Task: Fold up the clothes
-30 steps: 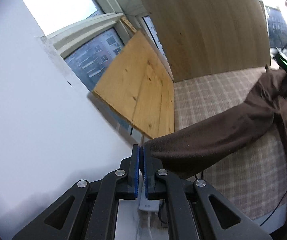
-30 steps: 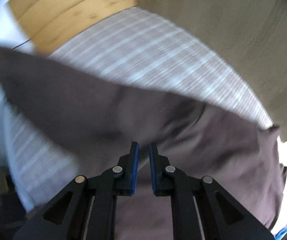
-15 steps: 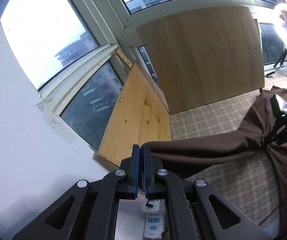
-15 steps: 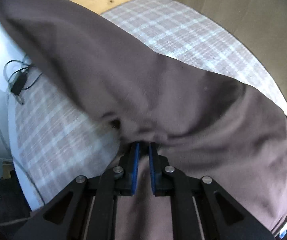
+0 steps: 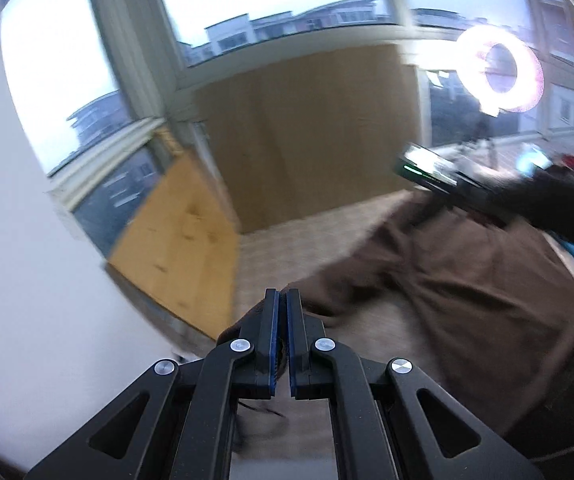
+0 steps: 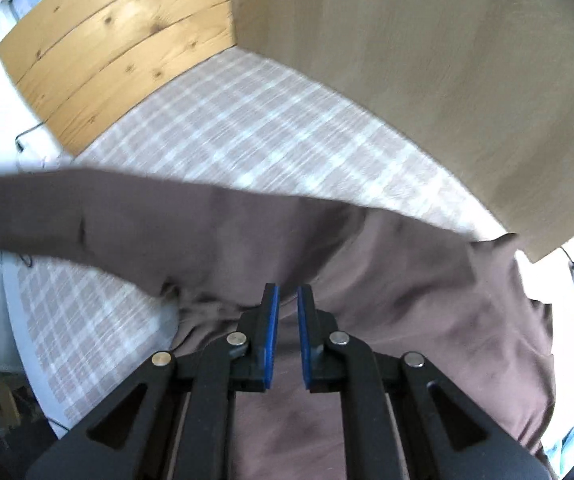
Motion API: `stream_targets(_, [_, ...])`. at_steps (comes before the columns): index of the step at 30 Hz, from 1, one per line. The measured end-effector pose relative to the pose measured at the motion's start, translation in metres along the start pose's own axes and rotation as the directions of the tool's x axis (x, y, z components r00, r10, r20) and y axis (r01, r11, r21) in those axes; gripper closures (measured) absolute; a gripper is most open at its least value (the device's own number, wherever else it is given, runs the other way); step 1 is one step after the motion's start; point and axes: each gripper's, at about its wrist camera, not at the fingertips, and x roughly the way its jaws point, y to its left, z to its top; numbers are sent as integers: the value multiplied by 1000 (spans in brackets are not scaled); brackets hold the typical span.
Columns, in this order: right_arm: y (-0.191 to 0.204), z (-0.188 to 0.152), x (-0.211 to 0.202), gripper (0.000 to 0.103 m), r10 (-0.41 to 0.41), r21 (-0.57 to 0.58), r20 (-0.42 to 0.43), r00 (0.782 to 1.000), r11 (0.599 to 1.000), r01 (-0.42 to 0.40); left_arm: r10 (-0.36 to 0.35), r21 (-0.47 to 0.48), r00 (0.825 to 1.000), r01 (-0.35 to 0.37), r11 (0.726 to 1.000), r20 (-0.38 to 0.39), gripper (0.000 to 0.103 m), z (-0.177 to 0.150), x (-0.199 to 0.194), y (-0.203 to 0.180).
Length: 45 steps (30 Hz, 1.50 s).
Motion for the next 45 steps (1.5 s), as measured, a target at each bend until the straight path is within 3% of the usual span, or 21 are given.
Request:
stream_targets(3, [-12, -6, -23, 93, 3, 13, 37, 999, 1000, -3, -38, -19, 998, 37, 999, -50, 100, -20, -10, -56])
stream_targets(9, [-33, -99, -136, 92, 131, -47, 83, 988, 991, -128, -57, -31, 991, 54, 998, -123, 100, -55, -22, -150])
stream_targets(11, [-35, -123, -167, 74, 123, -79, 111, 986, 990, -115, -82, -6, 988, 82, 997, -131, 100, -61, -25, -182])
stream_targets(12, [-37, -129, -170, 71, 114, -87, 113, 987, 991, -105, -114, -1, 984, 115, 993, -139, 100, -64, -25, -199])
stream_targets(15, [-42, -133, -161, 69, 109, -85, 103, 989, 991, -100, -220, -11, 957, 222, 975, -190, 99, -80, -17, -245])
stream_targets(18, [-39, -118, -123, 69, 130, -72, 64, 989, 989, -126, -265, -32, 913, 269, 963, -310, 95, -109, 1, -274])
stream_targets(20, [-27, -107, -98, 69, 140, -84, 52, 989, 987, -135, -254, -82, 897, 241, 967, -362, 95, -128, 7, -269])
stream_targets(23, [-5, -84, -64, 69, 149, -98, 41, 988, 985, -144, -215, -183, 898, 154, 971, -383, 95, -147, 7, -237])
stream_targets(26, [5, -58, -35, 69, 128, -70, 32, 991, 990, -126, -227, -316, 900, 107, 943, -372, 96, -156, 16, -199])
stream_targets(28, [5, -41, -10, 69, 151, -14, -5, 989, 988, -151, -261, -381, 898, 116, 917, -355, 94, -158, 31, -185])
stream_targets(32, [13, -28, 22, 69, 180, 7, -72, 981, 984, -180, -385, -437, 852, 213, 874, -355, 90, -159, 75, -193])
stream_targets(35, [18, -27, 33, 69, 194, 19, -80, 978, 981, -193, -453, -449, 804, 265, 854, -387, 89, -161, 100, -211])
stream_targets(37, [16, -29, 37, 69, 216, 34, -72, 974, 976, -214, -468, -443, 787, 281, 851, -402, 89, -162, 108, -220])
stream_targets(39, [14, -32, 38, 70, 237, 42, -65, 969, 971, -235, -470, -435, 783, 286, 854, -408, 98, -163, 114, -224])
stream_targets(41, [11, -36, 35, 94, 270, 43, -48, 962, 963, -268, -473, -433, 785, 293, 852, -400, 101, -162, 114, -224])
stream_targets(45, [4, -37, 25, 97, 289, 51, -16, 957, 956, -288, -450, -434, 809, 275, 858, -379, 102, -161, 103, -211])
